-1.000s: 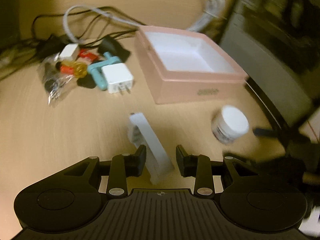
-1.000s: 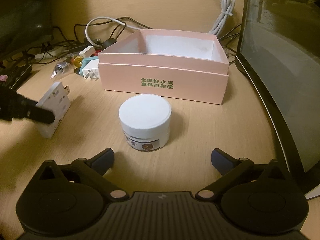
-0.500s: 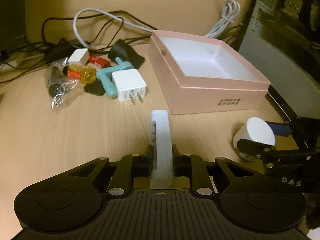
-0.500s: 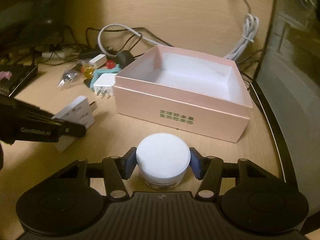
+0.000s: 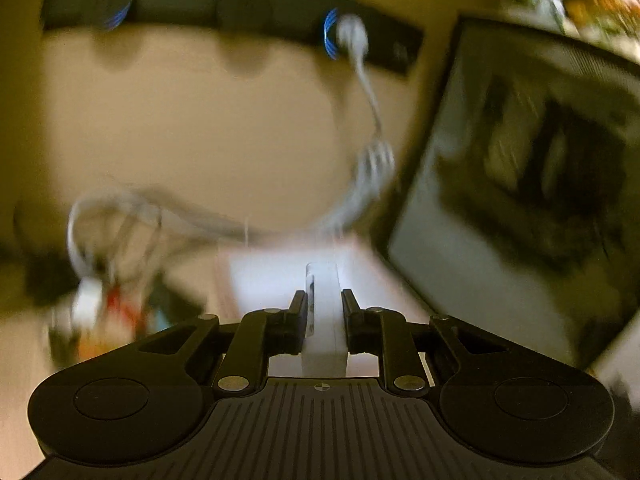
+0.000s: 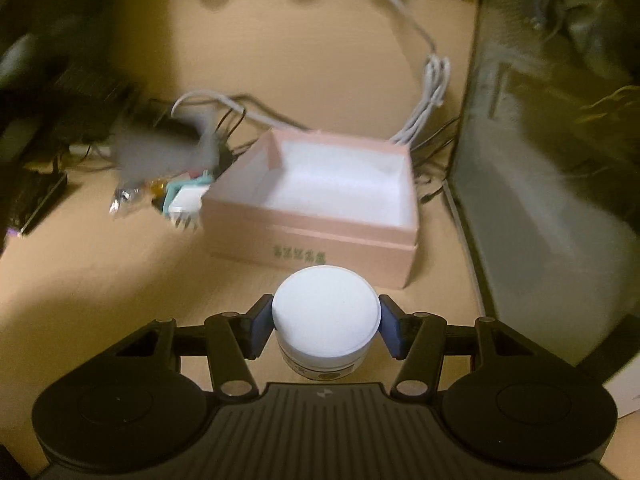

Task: Organize rigid objects
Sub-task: 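Carry the jar and white plug over the pink box and release both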

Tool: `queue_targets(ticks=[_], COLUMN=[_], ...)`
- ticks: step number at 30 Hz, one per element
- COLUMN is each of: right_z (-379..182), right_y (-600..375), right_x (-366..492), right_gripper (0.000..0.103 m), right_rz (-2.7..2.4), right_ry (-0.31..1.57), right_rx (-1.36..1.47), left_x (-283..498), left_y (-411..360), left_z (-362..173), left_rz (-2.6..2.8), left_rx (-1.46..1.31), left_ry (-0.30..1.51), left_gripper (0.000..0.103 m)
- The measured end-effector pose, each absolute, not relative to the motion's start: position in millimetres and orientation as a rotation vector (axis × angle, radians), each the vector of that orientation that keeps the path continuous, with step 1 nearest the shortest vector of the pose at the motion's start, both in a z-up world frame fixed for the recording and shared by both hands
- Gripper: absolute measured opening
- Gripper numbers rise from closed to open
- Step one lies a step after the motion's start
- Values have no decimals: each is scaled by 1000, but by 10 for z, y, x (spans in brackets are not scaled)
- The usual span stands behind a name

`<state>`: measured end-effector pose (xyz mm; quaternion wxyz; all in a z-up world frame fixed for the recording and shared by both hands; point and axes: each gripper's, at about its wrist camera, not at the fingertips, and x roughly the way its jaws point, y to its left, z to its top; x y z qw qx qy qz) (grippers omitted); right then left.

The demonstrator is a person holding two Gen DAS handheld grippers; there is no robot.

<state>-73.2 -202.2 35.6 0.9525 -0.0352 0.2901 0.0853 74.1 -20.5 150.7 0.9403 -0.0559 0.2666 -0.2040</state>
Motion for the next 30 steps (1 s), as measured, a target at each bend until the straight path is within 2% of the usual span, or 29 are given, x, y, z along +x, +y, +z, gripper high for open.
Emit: queue_targets(ticks=[2,5,8,15,21,30], right_z=[391,394,354,406,660,199], right_y=[-2037,-2032,-2057,-2129,-1900,-1702], right_x=[-760,-759,-737,-506,77,1279], right_gripper=[55,55,55,55,55,55], right_rz=[159,129,109,118,180,125], right_ry=[570,559,585,584,498,713], right_rx=[-74,-91,-95,-105,-186,-115], left_x=[1042,1458,1457,652,17,-471], left_y=[-306,-433,-360,153,605,1066], left_z=[1546,1330,1176,1013,651,430], left_rz=[-396,-333,-319,-342,-241,-65], left_rx=[-130,-137,-191,-254,-316,-305], left_ry=[528,620,626,584,717,828], left_gripper=[21,23,23,23,23,23])
